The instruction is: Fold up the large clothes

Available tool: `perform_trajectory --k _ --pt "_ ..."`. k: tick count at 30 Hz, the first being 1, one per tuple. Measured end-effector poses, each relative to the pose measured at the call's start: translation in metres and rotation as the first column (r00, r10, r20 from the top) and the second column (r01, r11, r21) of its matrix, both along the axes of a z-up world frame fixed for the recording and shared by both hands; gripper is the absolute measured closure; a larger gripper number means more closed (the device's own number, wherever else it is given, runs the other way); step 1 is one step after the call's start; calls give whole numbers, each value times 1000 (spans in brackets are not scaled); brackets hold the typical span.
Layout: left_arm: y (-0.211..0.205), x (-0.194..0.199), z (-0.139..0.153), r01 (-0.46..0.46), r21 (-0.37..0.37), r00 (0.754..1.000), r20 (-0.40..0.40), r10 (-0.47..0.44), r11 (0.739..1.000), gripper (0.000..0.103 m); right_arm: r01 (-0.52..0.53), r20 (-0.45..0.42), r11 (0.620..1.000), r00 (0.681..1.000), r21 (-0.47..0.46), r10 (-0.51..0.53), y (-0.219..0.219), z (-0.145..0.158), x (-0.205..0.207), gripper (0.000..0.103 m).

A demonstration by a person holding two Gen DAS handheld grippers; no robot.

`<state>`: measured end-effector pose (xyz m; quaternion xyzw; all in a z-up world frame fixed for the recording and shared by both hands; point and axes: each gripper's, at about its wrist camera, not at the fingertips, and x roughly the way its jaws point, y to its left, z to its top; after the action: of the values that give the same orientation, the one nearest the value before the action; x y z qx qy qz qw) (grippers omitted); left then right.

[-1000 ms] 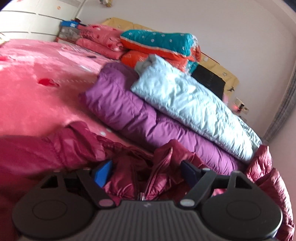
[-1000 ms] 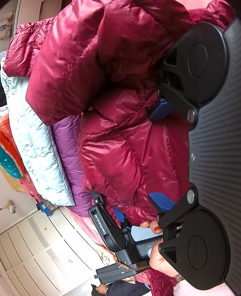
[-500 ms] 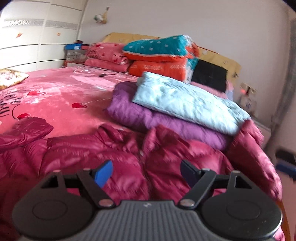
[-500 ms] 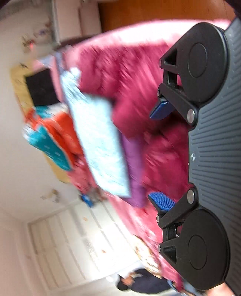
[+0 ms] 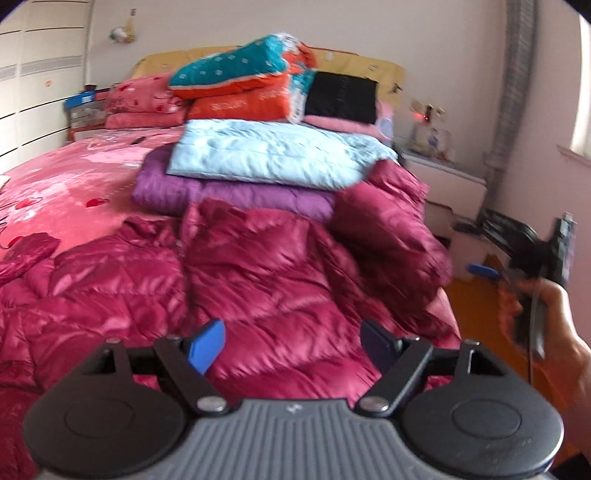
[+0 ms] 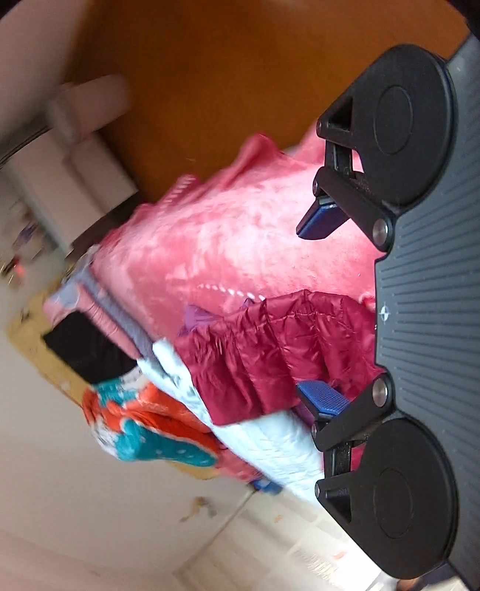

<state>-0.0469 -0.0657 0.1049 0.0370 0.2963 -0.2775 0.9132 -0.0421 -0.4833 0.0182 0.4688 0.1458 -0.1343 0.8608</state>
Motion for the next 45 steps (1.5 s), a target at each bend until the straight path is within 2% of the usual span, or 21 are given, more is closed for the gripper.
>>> perform_trajectory --k 2,6,9,12,15,17,21,22,23,24,25,26,27,29,36,45 --pt "-6 -2 -3 25 12 1000 -9 -25 1000 22 -2 21 999 1000 45 1 -7 -13 6 3" --pt "-16 -3 -14 45 22 998 -41 -44 999 22 -16 40 1000 999 5 16 -5 -14 31 3" --pt "-20 -5 -23 50 44 998 -52 -48 998 22 -61 71 998 996 28 59 -11 -17 46 4" --pt "-21 -2 -31 51 52 996 -73 -47 997 22 -86 16 996 996 -29 87 -8 -16 60 4" --pt "-20 -1 -38 53 50 996 -79 -49 997 22 -96 -19 995 995 -24 96 -7 -27 74 4" --pt "-19 1 -41 57 52 995 -82 -53 997 22 -96 -15 994 995 -45 95 -4 -27 78 0" --pt "-16 3 -45 61 47 995 -81 -57 997 22 -121 3 991 993 -54 122 0 -25 82 0" --pt "-15 3 -45 59 41 995 -79 -56 997 22 -120 2 991 993 -52 120 1 -25 82 12" --pt "-14 4 -46 58 35 995 -79 -55 998 22 -118 -12 991 993 -56 117 1 -25 81 30" --pt "-13 4 -46 58 28 995 -80 -55 998 22 -114 -26 992 993 -62 113 2 -26 83 39" --pt "-12 4 -47 58 23 995 -80 -56 998 22 -112 -39 992 993 -65 109 2 -26 84 56" --pt "-11 4 -47 59 19 995 -79 -57 998 22 -111 -53 992 993 -67 107 4 -26 85 66" --pt "-11 3 -47 60 18 995 -75 -58 998 22 -110 -64 991 992 -78 106 6 -25 87 68" --pt "-8 2 -48 63 20 996 -65 -61 998 22 -106 -82 989 992 -104 98 10 -21 89 83" --pt "7 3 -41 45 -36 998 -46 -46 998 22 -21 -85 988 996 -153 8 29 3 83 89" --pt "34 29 -32 -9 -141 1000 -5 9 990 20 103 12 975 995 -197 -102 26 58 43 92"
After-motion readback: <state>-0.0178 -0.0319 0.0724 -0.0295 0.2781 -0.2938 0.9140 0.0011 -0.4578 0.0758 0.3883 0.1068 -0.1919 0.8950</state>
